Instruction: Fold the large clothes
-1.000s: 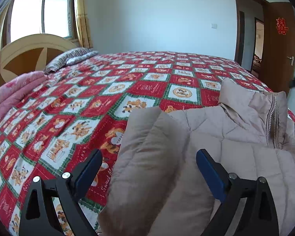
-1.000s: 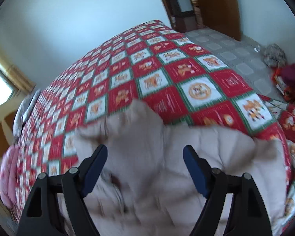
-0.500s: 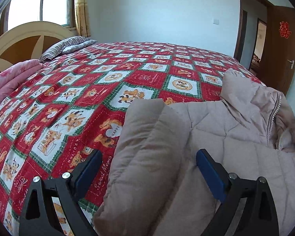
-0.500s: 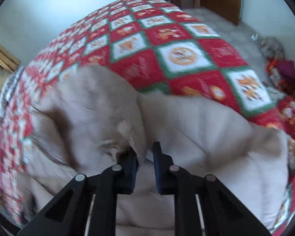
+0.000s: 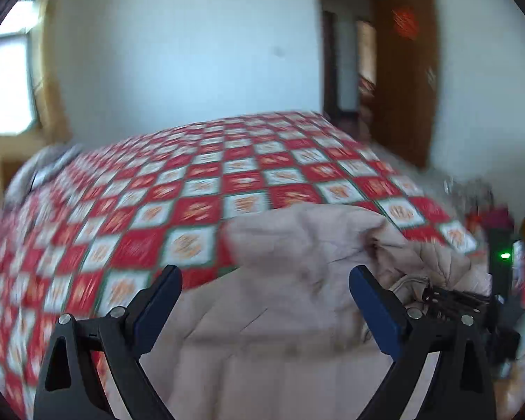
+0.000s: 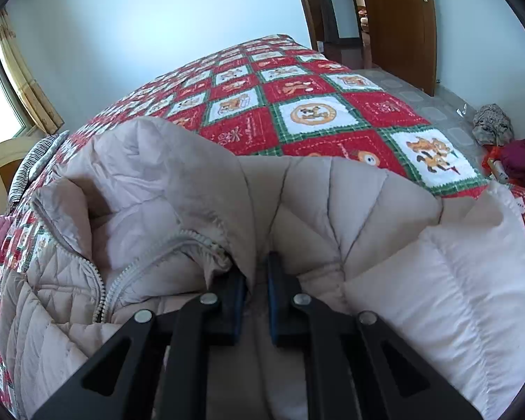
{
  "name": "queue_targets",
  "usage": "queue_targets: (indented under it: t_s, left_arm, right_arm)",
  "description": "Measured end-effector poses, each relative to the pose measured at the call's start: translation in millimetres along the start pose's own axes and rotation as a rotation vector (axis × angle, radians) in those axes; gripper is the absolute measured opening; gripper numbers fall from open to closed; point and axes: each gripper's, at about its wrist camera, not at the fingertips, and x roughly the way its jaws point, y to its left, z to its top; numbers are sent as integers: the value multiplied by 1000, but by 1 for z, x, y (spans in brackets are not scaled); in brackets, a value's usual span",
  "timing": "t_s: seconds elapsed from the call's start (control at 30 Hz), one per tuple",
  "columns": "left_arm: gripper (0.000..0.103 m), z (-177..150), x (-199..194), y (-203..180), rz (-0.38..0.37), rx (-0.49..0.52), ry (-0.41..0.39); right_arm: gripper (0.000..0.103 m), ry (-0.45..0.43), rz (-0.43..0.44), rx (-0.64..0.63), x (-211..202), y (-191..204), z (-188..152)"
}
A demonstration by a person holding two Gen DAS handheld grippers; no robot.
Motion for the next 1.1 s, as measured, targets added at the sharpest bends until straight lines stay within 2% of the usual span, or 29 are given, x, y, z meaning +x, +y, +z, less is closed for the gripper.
queue_targets:
  t_s: [0.03, 0.1, 0.17, 0.2, 0.23, 0.27, 0.3, 0.33, 0.4, 0.53, 0.63, 0.67, 0.8, 0.93, 0.97, 1.03, 1.1]
  left_arm:
    - [97, 5, 21, -17, 31, 38, 35]
    - [97, 8, 59, -32, 93, 39, 124]
    - [97, 3, 103, -28, 156, -33, 254]
    - [94, 1, 113, -20, 182, -70, 283]
    - [67, -1, 118, -11, 208, -105, 288]
    - [54, -3, 117, 4, 207, -163, 287]
    - [24, -4, 117, 14, 185, -203, 293]
    - [17, -9, 111, 30, 148, -267, 303]
    - [11, -16, 95, 48, 144, -315, 289]
    - [11, -50, 56, 64, 159, -358, 242]
    - [15, -86, 74, 77, 137, -473, 273]
    - [15, -96, 72, 79, 126, -514, 219]
    - [18, -94, 79, 77, 155, -523, 205]
    - [19, -101, 75, 87, 85, -590, 186]
    - [20, -102, 75, 87, 81, -592, 182]
    - [21, -99, 74, 81, 93, -569, 181]
    - [23, -94, 76, 78, 109, -541, 185]
  right_arm:
    - [11, -1, 4, 3, 4, 0, 1]
    - [11, -6, 22, 17, 6, -3, 0]
    - [11, -6, 42, 34, 6, -7, 1]
    - [11, -6, 47, 37, 6, -7, 1]
    - [11, -6, 51, 40, 6, -8, 0]
    - [11, -6, 55, 43, 5, -8, 0]
    - [11, -5, 57, 45, 5, -9, 0]
    - [11, -4, 59, 47, 5, -9, 0]
    - [11, -3, 62, 51, 5, -10, 0]
    - [11, -3, 68, 56, 6, -11, 0]
    - [11, -5, 62, 51, 5, -10, -1]
    - [11, -5, 57, 48, 5, -9, -1]
    - [14, 5, 40, 34, 3, -6, -1]
    - [24, 37, -17, -24, -24, -2, -5]
    - [26, 4, -38, -35, -37, -1, -3]
    - [30, -83, -27, -55, -60, 5, 9]
    - [30, -155, -22, -94, -75, 22, 38]
